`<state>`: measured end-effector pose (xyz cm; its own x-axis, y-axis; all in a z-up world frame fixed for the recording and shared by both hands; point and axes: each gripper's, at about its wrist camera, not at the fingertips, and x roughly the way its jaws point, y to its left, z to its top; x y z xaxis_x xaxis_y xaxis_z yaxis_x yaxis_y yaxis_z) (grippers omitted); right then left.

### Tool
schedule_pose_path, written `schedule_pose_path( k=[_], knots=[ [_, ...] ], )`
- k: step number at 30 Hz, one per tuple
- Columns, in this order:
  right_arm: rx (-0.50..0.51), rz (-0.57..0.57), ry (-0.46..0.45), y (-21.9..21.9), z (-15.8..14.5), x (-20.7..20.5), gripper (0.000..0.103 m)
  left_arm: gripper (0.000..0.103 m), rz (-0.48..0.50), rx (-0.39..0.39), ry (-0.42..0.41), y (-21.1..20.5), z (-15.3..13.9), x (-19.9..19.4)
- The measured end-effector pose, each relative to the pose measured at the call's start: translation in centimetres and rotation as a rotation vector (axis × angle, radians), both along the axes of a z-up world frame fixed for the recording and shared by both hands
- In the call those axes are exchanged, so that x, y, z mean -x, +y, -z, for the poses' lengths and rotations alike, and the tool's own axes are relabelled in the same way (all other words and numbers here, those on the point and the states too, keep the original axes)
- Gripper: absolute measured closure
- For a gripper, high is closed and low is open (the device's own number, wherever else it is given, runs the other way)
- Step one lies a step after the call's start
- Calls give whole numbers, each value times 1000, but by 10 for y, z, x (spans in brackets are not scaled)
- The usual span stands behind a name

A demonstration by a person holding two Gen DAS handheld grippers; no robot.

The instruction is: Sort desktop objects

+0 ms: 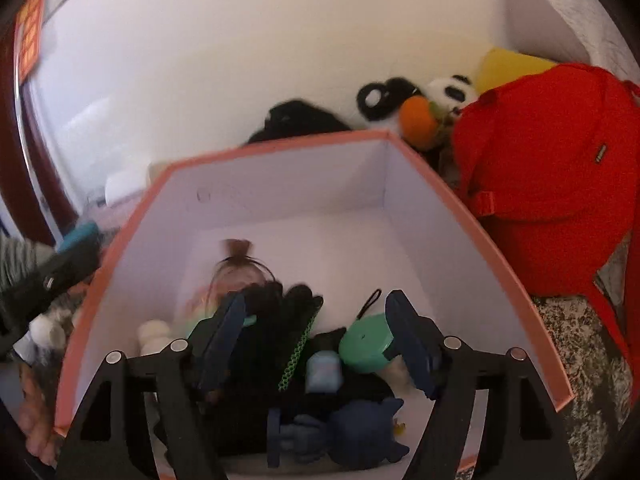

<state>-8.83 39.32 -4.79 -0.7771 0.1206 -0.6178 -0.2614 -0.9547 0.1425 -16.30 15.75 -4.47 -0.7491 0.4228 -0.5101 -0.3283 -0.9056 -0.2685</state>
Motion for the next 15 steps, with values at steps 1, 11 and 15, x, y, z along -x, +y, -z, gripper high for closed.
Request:
schedule_pose_path(
  k=[1,11,15],
  knots=[
    [18,-21,28,-4,-7,-5,24,8,-49,34,15,-17,0,-4],
    [62,-445,173,-173,-38,-22,13,3,-432,384,249,-170,51,-56],
    [-3,-499,60,-226,2,6,13,3,-457,274,183,-196,78,-42]
  ],
)
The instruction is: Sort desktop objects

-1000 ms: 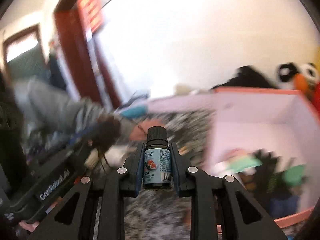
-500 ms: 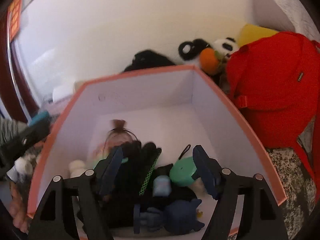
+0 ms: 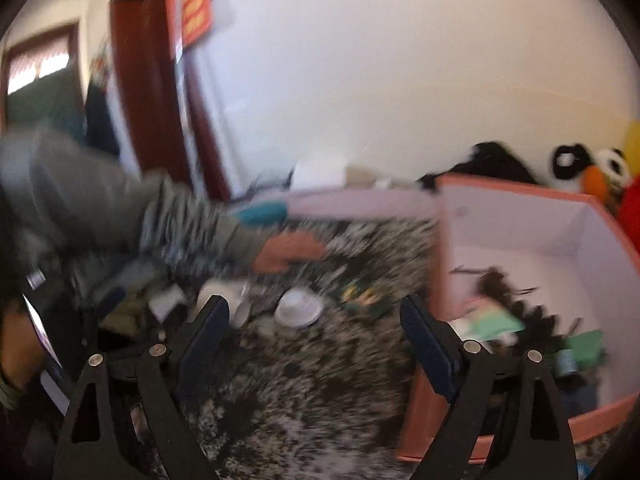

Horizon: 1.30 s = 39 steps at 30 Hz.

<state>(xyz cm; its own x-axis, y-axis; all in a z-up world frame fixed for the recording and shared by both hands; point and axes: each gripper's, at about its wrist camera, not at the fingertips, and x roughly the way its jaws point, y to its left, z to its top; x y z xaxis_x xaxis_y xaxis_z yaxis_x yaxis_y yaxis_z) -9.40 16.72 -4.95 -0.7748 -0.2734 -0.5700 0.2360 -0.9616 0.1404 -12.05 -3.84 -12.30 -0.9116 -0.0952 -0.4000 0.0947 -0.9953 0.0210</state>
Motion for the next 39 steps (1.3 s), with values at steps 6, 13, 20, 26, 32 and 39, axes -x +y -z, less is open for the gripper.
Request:
schedule_pose_path(
  k=[6,13,20,26,32,39],
  knots=[
    [-274,83,73,-38,41,39,4,3,-58,-93,-176,-23,25,36],
    [-135,-2,6,-53,57,67,5,3,-21,-150,-179,-18,32,60],
    [8,18,-212,-35,107,141,18,2,11,-412,-300,-34,56,107],
    [-144,-80,-252,-62,126,161,25,23,122,-371,-328,-10,57,114],
    [-177,-73,-226,-69,128,165,37,46,182,-337,-353,10,51,114],
    [-100,-45,-127,-51,101,148,37,47,97,-260,-283,6,23,90]
  ],
)
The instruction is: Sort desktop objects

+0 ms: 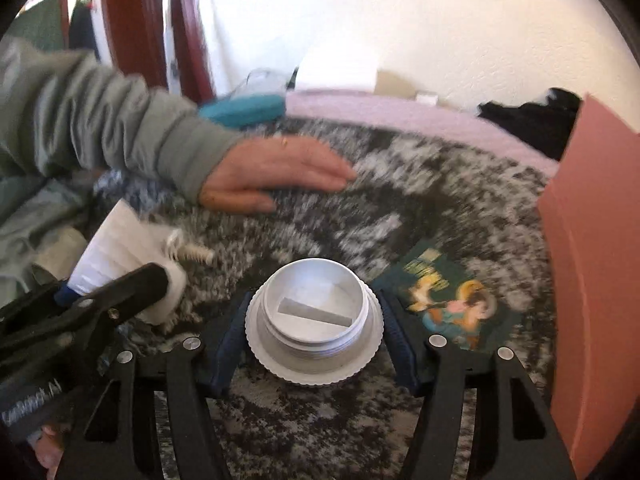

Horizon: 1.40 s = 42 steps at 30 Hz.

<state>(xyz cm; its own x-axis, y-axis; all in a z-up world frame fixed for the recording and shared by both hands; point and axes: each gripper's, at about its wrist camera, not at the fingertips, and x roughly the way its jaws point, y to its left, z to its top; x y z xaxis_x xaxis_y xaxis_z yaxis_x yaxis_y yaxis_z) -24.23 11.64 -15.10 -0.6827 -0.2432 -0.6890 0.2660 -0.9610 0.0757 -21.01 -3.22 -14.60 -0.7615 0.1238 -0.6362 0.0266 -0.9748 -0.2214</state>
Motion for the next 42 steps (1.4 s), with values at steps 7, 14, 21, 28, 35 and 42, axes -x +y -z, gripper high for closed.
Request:
schedule_pose_path(
  k=[7,14,21,28,35,42],
  knots=[
    [109,21,131,23,-61,-56,37,48,48,141,193,29,-67,-44],
    [86,141,196,108,-127,-122,37,48,326,9,272,110,-119,-71],
    [-29,545,102,250,-109,-149,37,48,572,-14,230,232,-102,-71],
    [6,647,20,303,-92,-145,8,27,626,41,202,267,-87,-58],
    [-117,560,114,246,-105,-150,0,4,423,195,258,181,-83,-77],
    [196,86,160,115,-121,-140,0,4,13,276,213,62,-51,-56]
  ],
)
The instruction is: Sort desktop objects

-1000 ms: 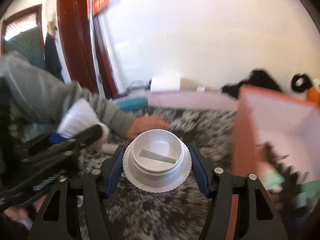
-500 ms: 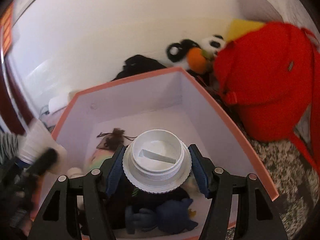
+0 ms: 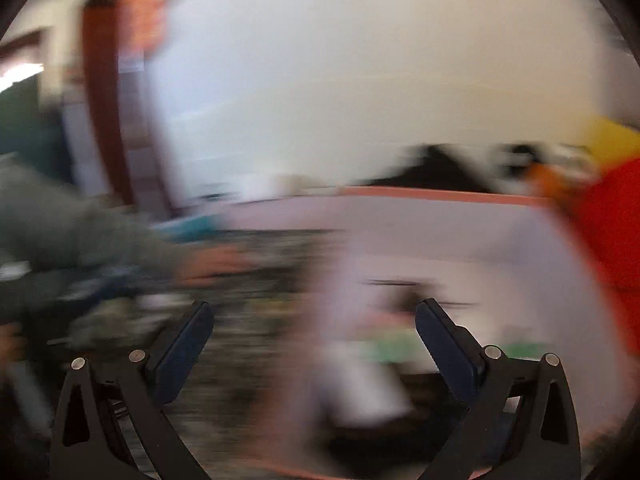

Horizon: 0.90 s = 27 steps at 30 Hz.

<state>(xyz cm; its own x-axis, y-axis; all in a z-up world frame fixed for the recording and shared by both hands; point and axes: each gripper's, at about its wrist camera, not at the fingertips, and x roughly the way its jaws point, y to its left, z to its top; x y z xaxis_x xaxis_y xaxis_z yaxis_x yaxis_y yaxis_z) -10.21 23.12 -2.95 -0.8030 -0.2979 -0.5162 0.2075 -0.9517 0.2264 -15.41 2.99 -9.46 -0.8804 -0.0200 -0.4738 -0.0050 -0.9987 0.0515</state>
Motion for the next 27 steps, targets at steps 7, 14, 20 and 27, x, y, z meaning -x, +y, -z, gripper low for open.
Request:
schedule_pose_path(
  k=[7,14,20,27],
  knots=[
    [-130,70,-13,-82,41,32,0,5,-101,-177,-132,-60,39,36],
    [-88,-49,36,-115,53,45,0,5,-54,-226,-214,-61,65,64],
    [-40,191,-231,-100,110,122,1,5,-67,-257,-344,-66,83,94],
    [-122,338,-307,-74,139,152,1,1,-77,-190,-378,-56,87,115]
  ],
)
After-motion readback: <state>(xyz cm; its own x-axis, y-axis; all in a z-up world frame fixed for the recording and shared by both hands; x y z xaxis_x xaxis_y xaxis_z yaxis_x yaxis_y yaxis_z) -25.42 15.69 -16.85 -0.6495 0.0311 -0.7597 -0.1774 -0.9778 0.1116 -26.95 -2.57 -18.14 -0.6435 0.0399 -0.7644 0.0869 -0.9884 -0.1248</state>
